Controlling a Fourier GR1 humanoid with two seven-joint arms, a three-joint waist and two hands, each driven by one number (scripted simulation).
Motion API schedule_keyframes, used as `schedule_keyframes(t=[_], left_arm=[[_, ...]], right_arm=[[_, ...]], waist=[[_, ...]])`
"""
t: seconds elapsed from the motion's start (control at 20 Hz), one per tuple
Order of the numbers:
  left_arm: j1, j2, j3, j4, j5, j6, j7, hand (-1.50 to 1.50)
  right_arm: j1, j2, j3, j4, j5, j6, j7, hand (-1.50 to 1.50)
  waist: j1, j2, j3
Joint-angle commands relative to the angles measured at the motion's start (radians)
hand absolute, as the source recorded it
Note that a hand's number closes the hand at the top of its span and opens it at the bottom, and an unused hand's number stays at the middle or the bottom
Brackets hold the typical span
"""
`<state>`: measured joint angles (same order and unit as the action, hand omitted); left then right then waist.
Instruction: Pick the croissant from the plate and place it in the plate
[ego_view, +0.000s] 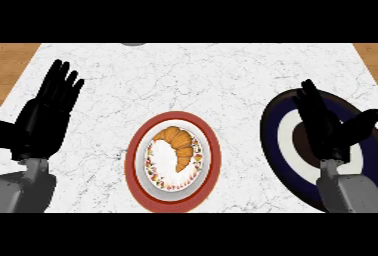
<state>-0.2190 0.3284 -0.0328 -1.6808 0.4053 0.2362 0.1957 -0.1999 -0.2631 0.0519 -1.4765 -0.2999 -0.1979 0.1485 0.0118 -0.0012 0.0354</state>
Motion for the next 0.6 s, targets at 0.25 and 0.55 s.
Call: schedule_keyframes(t=[0.25, 0.55], left_arm=[[0.061, 0.062, -0.13, 0.112, -0.153, -0.02, 0.051, 0.0], [0.131, 0.03, -0.184, 0.167, -0.201, 0.004, 0.043, 0.0]], right_arm=[[-0.275, 0.148, 0.369, -0.086, -0.125, 0.441, 0.044, 1.5], [-0.353, -0.011, 0.491, -0.012, 0.403, 0.365, -0.383, 1.5]], waist=[[0.157, 0.035, -0.029], [0.074, 0.027, -0.033]])
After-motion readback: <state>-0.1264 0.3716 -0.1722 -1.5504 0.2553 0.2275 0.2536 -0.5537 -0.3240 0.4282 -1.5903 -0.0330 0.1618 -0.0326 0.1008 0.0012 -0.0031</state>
